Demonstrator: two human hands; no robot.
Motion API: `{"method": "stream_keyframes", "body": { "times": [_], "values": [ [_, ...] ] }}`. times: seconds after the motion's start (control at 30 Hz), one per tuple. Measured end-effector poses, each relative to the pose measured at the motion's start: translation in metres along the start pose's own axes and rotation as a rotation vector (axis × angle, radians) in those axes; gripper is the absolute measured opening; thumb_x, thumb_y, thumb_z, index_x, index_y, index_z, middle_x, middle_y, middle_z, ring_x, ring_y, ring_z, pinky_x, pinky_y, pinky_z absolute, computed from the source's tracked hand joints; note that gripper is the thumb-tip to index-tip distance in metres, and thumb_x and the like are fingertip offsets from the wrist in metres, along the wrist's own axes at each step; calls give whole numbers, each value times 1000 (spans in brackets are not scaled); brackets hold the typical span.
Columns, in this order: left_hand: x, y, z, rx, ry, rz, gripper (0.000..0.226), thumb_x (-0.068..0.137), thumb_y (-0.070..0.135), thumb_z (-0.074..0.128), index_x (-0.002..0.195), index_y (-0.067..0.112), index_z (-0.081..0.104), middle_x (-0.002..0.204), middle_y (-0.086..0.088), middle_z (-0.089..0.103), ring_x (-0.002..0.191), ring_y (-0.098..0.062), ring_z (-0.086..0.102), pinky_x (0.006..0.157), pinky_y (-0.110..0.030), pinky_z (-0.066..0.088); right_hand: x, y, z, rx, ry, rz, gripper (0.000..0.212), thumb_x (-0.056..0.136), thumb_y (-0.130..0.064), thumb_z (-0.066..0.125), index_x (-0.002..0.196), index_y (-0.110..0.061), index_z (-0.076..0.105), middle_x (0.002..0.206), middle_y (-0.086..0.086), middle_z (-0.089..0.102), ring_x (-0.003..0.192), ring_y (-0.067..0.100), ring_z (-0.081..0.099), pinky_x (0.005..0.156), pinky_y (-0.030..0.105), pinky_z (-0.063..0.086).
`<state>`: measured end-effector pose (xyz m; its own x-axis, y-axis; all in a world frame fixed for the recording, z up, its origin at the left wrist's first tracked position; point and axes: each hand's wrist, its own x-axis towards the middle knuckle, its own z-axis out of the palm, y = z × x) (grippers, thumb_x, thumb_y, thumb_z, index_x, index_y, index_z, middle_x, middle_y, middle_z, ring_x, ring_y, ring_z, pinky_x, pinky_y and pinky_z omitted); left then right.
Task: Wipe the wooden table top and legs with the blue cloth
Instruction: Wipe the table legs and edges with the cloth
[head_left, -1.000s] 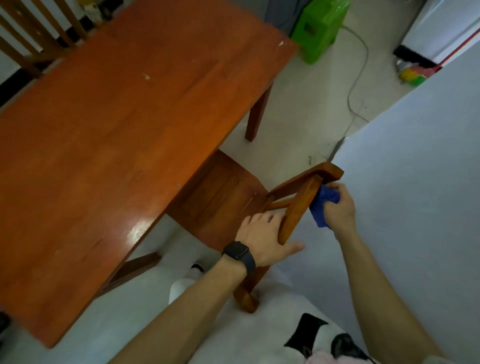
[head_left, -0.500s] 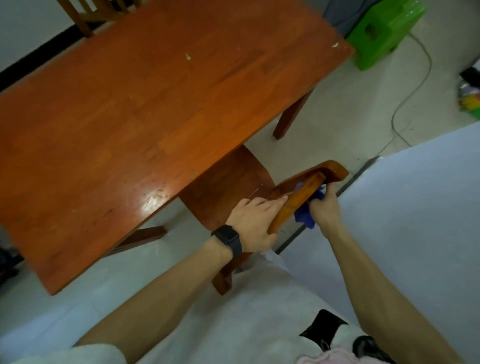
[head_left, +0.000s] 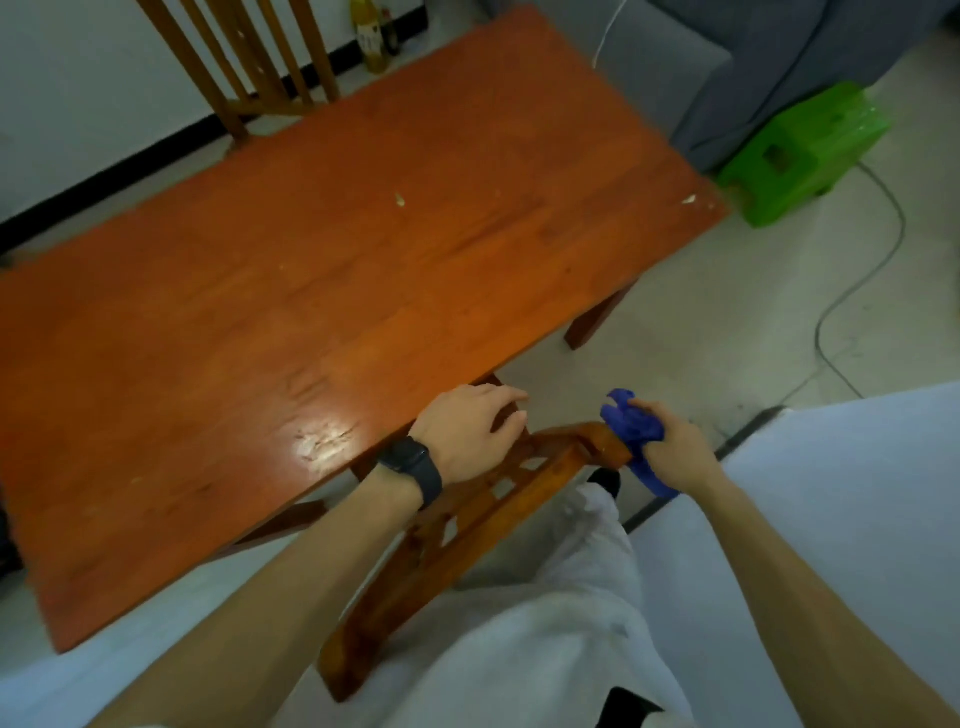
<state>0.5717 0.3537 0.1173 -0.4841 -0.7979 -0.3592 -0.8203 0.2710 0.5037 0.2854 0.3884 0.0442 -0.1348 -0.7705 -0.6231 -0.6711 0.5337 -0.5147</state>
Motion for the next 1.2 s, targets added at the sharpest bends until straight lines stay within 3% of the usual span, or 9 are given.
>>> {"method": "stream_keyframes", "body": {
  "times": [0.13,0.3,0.5,0.7,0.83,0.93,1.03,1.1,1.2],
  "values": [
    [82,26,1,-29,32,-119,37,103,36,39,138,29,51,139,2,56,123,-21,52,97,-42,49,85,7,-52,-21,-65,-132,60,84,5,48,138,-20,51,123,4,63,105,24,59,85,32,43],
    [164,76,6,-77,-7,-323,38,102,34,41,138,28,51,141,2,54,127,-22,50,103,-41,45,147,4,-153,0,-156,-177,55,87,1,49,135,-25,53,116,-4,58,101,18,55,84,29,39],
    [272,126,-4,-234,54,-389,37,101,38,44,137,31,51,142,5,51,131,-18,47,106,-38,42,206,13,-268,135,-170,-181,56,76,-15,53,97,-66,57,112,-22,62,110,17,60,99,43,48],
    [374,162,-1,-390,156,-371,39,99,40,50,136,28,53,139,5,55,128,-13,49,106,-30,38,267,-16,-327,91,-209,-273,59,80,2,56,110,-49,58,119,-14,63,112,13,59,102,36,46],
    [434,182,-1,-817,184,-427,52,85,62,61,130,38,53,129,16,61,113,-2,58,93,-29,50,315,-40,-344,19,-296,-387,56,79,-9,58,118,-50,57,125,-16,62,115,11,58,104,33,44],
    [486,194,-4,-1256,299,-533,45,87,40,71,126,24,55,118,3,67,99,-12,68,80,-37,59,351,-58,-358,-1,-391,-443,57,83,-8,62,134,-33,56,135,-11,59,120,6,56,105,22,41],
    [541,201,-15,-1455,471,-588,32,88,6,68,118,12,58,110,-4,69,98,-16,68,75,-27,57,388,-75,-386,5,-459,-428,62,86,-5,68,140,-30,51,132,-14,58,114,-6,54,100,8,39],
    [573,205,-27,-1544,477,-612,33,87,-3,65,118,6,57,106,-7,70,94,-16,69,70,-22,54,413,-81,-411,75,-517,-361,56,87,-16,72,137,-34,53,127,-21,59,112,-11,55,104,16,42],
    [620,209,-48,-1623,507,-608,37,84,-2,70,116,10,59,109,-9,71,97,-20,70,72,-26,57,459,-94,-449,119,-496,-328,50,89,-41,69,135,-44,52,131,-17,60,113,1,61,103,35,49]
  ]
}}
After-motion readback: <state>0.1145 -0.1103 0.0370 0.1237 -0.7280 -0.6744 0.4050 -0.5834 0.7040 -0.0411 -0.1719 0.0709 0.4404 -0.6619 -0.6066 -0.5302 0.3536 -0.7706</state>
